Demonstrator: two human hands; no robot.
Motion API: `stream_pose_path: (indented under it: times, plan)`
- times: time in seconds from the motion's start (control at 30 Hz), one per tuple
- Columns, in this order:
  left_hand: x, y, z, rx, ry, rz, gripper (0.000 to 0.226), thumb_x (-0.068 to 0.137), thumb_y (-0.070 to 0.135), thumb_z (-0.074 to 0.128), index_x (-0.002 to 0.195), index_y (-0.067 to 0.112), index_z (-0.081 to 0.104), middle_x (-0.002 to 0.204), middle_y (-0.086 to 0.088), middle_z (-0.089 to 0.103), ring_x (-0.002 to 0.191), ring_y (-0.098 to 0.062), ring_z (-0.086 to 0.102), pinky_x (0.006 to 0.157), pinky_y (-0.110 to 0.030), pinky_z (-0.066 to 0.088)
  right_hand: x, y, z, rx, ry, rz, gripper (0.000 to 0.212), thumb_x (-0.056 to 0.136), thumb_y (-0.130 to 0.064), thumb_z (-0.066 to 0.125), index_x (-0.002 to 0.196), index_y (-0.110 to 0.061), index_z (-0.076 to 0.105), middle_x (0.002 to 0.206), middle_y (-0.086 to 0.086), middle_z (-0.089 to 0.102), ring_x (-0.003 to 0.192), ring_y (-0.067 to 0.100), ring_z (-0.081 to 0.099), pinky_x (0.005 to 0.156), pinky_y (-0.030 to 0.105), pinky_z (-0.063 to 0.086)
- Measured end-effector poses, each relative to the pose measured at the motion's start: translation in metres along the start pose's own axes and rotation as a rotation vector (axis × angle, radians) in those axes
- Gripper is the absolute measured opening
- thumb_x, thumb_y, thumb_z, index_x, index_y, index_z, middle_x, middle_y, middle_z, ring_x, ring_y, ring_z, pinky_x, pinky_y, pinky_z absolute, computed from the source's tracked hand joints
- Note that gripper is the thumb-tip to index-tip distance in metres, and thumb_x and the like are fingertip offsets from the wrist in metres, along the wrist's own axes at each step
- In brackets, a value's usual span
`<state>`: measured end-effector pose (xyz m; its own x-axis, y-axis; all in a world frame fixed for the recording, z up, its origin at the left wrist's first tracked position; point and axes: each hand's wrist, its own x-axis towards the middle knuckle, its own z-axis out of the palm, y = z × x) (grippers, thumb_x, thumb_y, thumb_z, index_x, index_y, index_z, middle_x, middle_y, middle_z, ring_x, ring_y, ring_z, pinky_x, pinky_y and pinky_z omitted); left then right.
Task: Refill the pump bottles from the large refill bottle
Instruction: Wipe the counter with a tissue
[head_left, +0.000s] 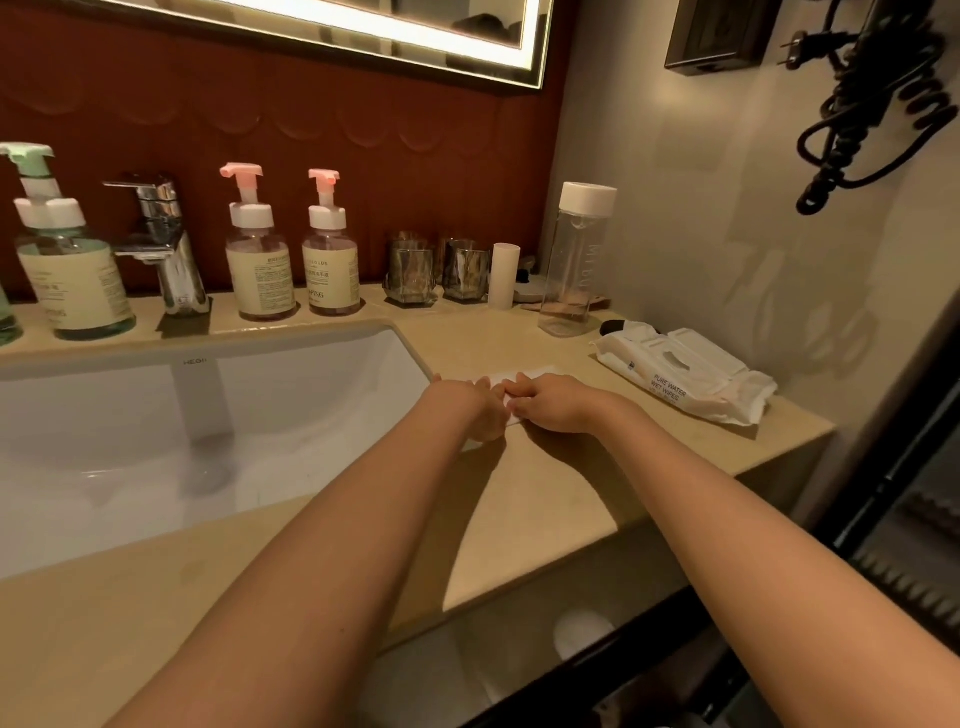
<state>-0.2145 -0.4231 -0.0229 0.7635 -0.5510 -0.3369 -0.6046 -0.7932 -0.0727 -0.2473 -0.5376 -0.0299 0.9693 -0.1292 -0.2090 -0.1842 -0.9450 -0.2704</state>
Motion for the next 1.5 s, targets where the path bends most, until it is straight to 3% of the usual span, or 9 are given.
stream_pose_path:
  times: [0.43,0.77,0.93,1.0,1.1,1.2,1.33,1.5]
  plan:
    - [-0.021,0.063,0.000,0.005,0.035,0.029,0.056,0.102,0.031,0.025,0.150,0.020,-0.001,0.159,-0.003,0.001,0.146,-0.024,0.003,0.115,-0.050,-0.006,-0.056,0.042,-0.006,0.038,0.019,0.047,0.043,0.101,-0.027,0.033,0.145,-0.025,0.033,0.155,-0.001,0.022,0.138,0.025,0.028,0.112,0.039,0.022]
    - [-0.020,0.096,-0.009,-0.051,0.040,0.106,0.050,0.102,0.033,0.025,0.149,0.017,0.017,0.154,-0.007,0.024,0.143,-0.026,0.018,0.115,-0.048,0.001,-0.083,0.071,-0.019,-0.036,-0.021,0.161,0.043,0.102,-0.026,0.033,0.145,-0.023,0.033,0.153,0.001,0.029,0.139,0.023,0.027,0.112,0.034,0.019]
    - [-0.010,0.104,-0.008,-0.099,0.035,0.125,0.050,0.101,0.042,0.025,0.143,0.018,0.035,0.147,-0.007,0.038,0.137,-0.026,0.029,0.114,-0.049,0.006,-0.094,0.078,-0.023,0.014,-0.044,0.233,0.041,0.099,-0.022,0.041,0.140,-0.020,0.043,0.142,0.001,0.046,0.126,0.021,0.044,0.103,0.030,0.033]
    - [-0.010,0.103,-0.010,-0.106,0.052,0.134,0.052,0.100,0.046,0.025,0.141,0.018,0.040,0.145,-0.006,0.041,0.136,-0.026,0.031,0.113,-0.051,0.006,-0.096,0.079,-0.025,0.015,-0.062,0.249,0.037,0.098,-0.019,0.042,0.134,-0.016,0.051,0.131,0.005,0.055,0.118,0.025,0.051,0.102,0.034,0.040]
    - [-0.015,0.102,-0.011,-0.118,0.082,0.162,0.052,0.099,0.047,0.026,0.138,0.017,0.044,0.143,-0.006,0.044,0.135,-0.026,0.034,0.112,-0.051,0.008,-0.099,0.072,-0.028,0.004,-0.115,0.291,0.035,0.091,-0.004,0.043,0.124,-0.004,0.058,0.111,0.016,0.063,0.105,0.029,0.059,0.086,0.039,0.051]
    - [-0.019,0.101,-0.011,-0.134,0.118,0.187,0.049,0.100,0.044,0.030,0.134,0.016,0.049,0.139,-0.005,0.048,0.131,-0.025,0.039,0.111,-0.050,0.012,-0.103,0.063,-0.031,-0.001,-0.111,0.308,0.044,0.081,0.006,0.051,0.124,-0.001,0.057,0.120,0.019,0.060,0.099,0.026,0.061,0.085,0.037,0.054]
    - [-0.020,0.095,-0.010,-0.173,0.151,0.179,0.045,0.099,0.042,0.036,0.130,0.016,0.054,0.132,-0.004,0.055,0.124,-0.025,0.045,0.109,-0.048,0.018,-0.108,0.055,-0.030,-0.091,-0.019,0.243,0.039,0.084,-0.003,0.061,0.123,-0.012,0.062,0.114,0.010,0.063,0.097,0.024,0.065,0.085,0.035,0.056]
    - [-0.023,0.082,-0.009,-0.254,0.169,0.188,0.040,0.096,0.036,0.046,0.126,0.012,0.058,0.123,-0.007,0.060,0.113,-0.025,0.053,0.105,-0.043,0.035,-0.115,0.048,-0.031,-0.027,-0.009,0.190,0.040,0.076,-0.001,0.072,0.114,-0.014,0.067,0.109,0.007,0.064,0.093,0.022,0.065,0.077,0.028,0.057]
